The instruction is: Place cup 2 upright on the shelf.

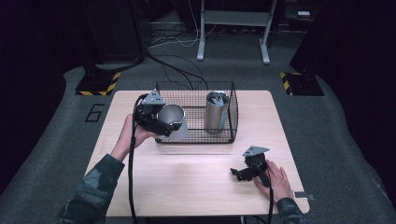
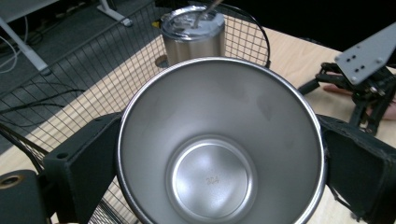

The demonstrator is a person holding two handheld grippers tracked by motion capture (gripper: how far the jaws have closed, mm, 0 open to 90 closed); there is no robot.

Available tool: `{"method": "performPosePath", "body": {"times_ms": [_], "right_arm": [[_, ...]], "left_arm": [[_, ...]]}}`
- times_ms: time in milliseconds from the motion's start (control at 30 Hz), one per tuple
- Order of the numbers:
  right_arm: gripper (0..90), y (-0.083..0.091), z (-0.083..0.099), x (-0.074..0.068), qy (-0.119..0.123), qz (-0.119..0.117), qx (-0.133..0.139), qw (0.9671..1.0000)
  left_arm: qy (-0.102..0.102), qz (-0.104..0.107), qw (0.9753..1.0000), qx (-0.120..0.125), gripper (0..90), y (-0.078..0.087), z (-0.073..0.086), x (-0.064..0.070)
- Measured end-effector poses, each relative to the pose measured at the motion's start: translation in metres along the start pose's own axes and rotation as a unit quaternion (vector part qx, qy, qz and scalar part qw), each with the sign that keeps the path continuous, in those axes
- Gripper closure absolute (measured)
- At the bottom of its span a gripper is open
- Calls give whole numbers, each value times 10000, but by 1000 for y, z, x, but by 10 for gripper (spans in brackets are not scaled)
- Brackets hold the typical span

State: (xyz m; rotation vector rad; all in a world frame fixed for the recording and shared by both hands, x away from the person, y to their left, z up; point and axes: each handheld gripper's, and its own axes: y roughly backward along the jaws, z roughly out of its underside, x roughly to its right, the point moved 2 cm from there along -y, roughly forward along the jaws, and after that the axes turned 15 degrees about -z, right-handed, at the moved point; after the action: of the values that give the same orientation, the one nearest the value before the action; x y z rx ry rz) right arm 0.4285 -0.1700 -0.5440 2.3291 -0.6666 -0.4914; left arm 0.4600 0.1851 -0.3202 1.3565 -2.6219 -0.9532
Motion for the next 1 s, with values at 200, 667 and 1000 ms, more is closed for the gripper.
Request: {"method": "performPosePath", "body": {"times_ms": [200,667,1000], "right_arm": [[0,0,0,-1,-54,-1,1,10000],[0,0,0,-1,-61,0,5,10000],[0,-1,0,-1,-101,22,33,9999]], "left_arm": [[25,-59,10000,9,60,-9,-12,-4],[178,-162,9996,-121,60,-41,-27,-11],[225,-292,9989,-279,60,-61,-33,-18]]}}
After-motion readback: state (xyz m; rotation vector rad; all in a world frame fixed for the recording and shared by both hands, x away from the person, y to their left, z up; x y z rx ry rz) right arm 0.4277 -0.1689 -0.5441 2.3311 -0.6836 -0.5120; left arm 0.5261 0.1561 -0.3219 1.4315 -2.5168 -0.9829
